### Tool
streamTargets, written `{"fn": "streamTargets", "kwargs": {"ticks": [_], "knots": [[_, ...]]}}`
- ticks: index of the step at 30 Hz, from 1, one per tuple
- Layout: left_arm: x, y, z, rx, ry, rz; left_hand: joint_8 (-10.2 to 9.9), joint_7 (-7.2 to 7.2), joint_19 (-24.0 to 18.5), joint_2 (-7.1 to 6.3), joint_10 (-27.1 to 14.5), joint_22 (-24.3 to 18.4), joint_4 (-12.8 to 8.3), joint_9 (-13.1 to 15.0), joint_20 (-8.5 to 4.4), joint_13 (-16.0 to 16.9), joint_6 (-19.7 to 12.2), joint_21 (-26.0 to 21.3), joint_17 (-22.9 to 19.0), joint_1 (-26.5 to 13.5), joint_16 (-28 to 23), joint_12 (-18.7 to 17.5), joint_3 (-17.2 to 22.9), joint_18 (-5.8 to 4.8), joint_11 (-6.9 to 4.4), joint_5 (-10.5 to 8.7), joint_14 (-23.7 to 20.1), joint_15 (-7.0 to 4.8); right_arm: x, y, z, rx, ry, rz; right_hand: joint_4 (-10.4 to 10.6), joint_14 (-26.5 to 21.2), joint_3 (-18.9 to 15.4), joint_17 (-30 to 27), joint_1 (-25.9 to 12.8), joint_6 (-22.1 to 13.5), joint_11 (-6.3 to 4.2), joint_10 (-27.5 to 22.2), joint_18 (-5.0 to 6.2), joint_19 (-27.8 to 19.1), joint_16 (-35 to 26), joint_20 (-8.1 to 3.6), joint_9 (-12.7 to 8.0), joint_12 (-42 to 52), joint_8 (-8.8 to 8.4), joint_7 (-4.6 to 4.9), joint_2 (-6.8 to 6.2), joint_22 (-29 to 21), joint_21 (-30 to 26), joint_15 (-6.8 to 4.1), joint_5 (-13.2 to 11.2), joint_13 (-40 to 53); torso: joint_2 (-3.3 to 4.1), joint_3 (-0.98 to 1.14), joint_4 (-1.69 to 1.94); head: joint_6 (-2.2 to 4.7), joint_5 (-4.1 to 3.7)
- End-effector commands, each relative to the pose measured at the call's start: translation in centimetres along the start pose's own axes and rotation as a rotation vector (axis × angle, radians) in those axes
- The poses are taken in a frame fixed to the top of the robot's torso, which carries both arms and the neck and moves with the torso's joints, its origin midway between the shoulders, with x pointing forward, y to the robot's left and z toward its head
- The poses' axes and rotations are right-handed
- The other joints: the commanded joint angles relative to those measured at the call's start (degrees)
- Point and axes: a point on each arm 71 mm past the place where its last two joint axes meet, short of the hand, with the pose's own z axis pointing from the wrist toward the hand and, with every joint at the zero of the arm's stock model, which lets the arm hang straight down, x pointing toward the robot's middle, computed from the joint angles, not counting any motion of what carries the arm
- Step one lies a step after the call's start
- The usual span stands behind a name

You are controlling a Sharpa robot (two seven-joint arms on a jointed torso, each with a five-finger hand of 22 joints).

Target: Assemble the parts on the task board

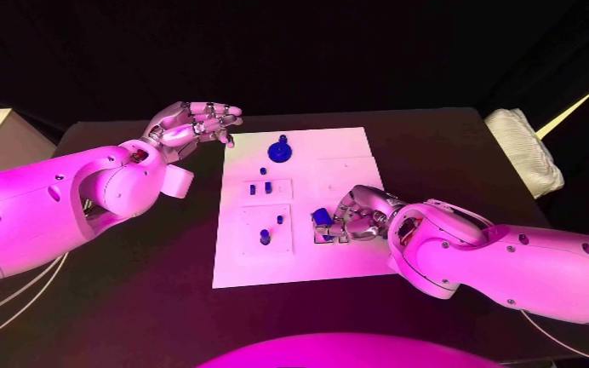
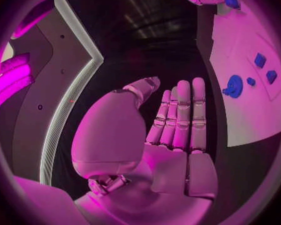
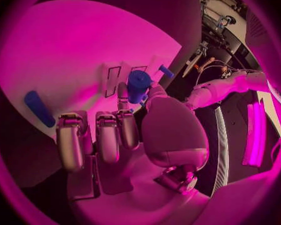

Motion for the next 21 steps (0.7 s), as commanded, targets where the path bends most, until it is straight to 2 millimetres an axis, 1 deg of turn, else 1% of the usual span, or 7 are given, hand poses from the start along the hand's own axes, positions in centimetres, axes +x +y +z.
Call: {"fn": "streamTargets", "kwargs": {"ticks": [1,3,7,10,13,17,21], "knots": [[0.2,-0.1,0.03,0.006,0.013,-0.01,-0.16,-0.11,0.36,0.66,-0.54,-0.04,0.28,0.08,0.1,-0.05,0.45,-0.39,-0.07,-0.12,-0.3,0.19,-0.06,0.79,0.02,-0.19,-0.21,-0.06,0.01,-0.15,0.11,0.001,0.001,-0.027,0.04,5.77,-0.91,14.2,-1.45,-0.27,-0.49,1.78,-0.83,5.57,0.16,-0.37,0.02,-0.42,0.27,0.14,-0.22,14.22,-0.27,-0.37,-0.43,8.4,-0.03,0.02,-0.07,-0.13,0.04],[0.19,-0.1,0.02,0.006,0.013,-0.01,-0.16,-0.11,0.36,0.66,-0.54,-0.04,0.28,0.08,0.1,-0.05,0.45,-0.39,-0.07,-0.12,-0.3,0.19,-0.06,0.79,0.02,-0.19,-0.21,-0.06,0.02,-0.13,0.12,-0.001,0.0,-0.026,0.05,5.77,-1.5,14.2,-2.18,-0.34,-0.48,1.75,-0.82,5.56,0.15,-0.36,0.07,-0.53,0.42,0.14,-0.2,14.21,-0.31,-0.36,-0.81,8.38,-0.04,0.02,-0.09,-0.12,0.05],[0.18,-0.1,0.02,0.006,0.012,-0.009,-0.16,-0.11,0.36,0.66,-0.54,-0.04,0.28,0.08,0.1,-0.05,0.45,-0.39,-0.07,-0.12,-0.3,0.19,-0.06,0.79,0.02,-0.19,-0.21,-0.06,-0.03,-0.1,0.14,-0.003,-0.007,-0.024,0.13,5.72,-3.21,14.0,-4.83,-0.72,-0.42,1.62,-0.75,5.46,0.08,-0.32,0.22,-0.95,0.88,0.21,0.09,14.08,-0.65,-0.31,-3.81,8.31,-0.05,0.04,-0.11,-0.05,0.02],[0.17,-0.1,0.02,0.006,0.012,-0.009,-0.16,-0.11,0.36,0.66,-0.54,-0.04,0.28,0.08,0.1,-0.05,0.45,-0.39,-0.07,-0.12,-0.3,0.19,-0.06,0.79,0.02,-0.19,-0.21,-0.06,-0.08,-0.07,0.14,-0.008,-0.014,-0.024,0.14,5.71,-3.82,13.93,-6.42,-0.91,-0.39,1.55,-0.76,5.47,0.05,-0.29,0.28,-1.18,1.11,0.25,0.08,14.11,-0.63,-0.29,-5.42,8.27,-0.06,0.03,-0.08,0.01,-0.01],[0.12,-0.1,0.0,0.006,0.009,-0.008,-0.17,-0.1,0.39,0.7,-0.56,-0.08,0.34,0.09,0.11,-0.07,0.43,-0.45,-0.08,-0.15,-0.3,0.2,-0.08,0.79,0.02,-0.19,-0.21,-0.06,-0.13,-0.02,0.11,-0.014,-0.022,-0.025,0.2,5.71,-4.05,13.93,-7.79,-1.04,-0.37,1.56,-0.76,5.47,0.04,-0.27,0.34,-1.26,1.31,0.25,-0.08,14.11,-0.63,-0.28,-6.42,8.33,-0.04,0.05,-0.07,0.09,-0.02],[-0.02,-0.11,-0.1,0.005,0.005,-0.007,-0.17,-0.1,0.39,0.7,-0.56,-0.09,0.35,0.09,0.11,-0.07,0.43,-0.45,-0.08,-0.16,-0.3,0.2,-0.09,0.79,0.03,-0.19,-0.22,-0.06,-0.18,0.05,0.05,-0.022,-0.029,-0.029,0.19,5.71,-4.05,13.96,-8.05,-1.07,-0.38,1.57,-0.77,5.49,0.05,-0.27,0.35,-1.26,1.36,0.26,-0.1,14.13,-0.59,-0.27,-6.63,8.35,-0.04,0.09,-0.13,0.11,-0.01],[-0.12,-0.12,-0.15,0.004,0.002,-0.006,-0.17,-0.1,0.39,0.7,-0.56,-0.09,0.35,0.09,0.11,-0.07,0.43,-0.45,-0.08,-0.16,-0.3,0.2,-0.09,0.79,0.03,-0.19,-0.22,-0.06,-0.17,0.14,-0.03,-0.031,-0.029,-0.028,0.18,5.73,-3.99,14.02,-8.13,-1.08,-0.38,1.6,-0.77,5.5,0.07,-0.27,0.35,-1.21,1.39,0.26,0.02,14.15,-0.55,-0.27,-6.66,8.4,0.0,0.04,-0.01,0.19,-0.05]]}}
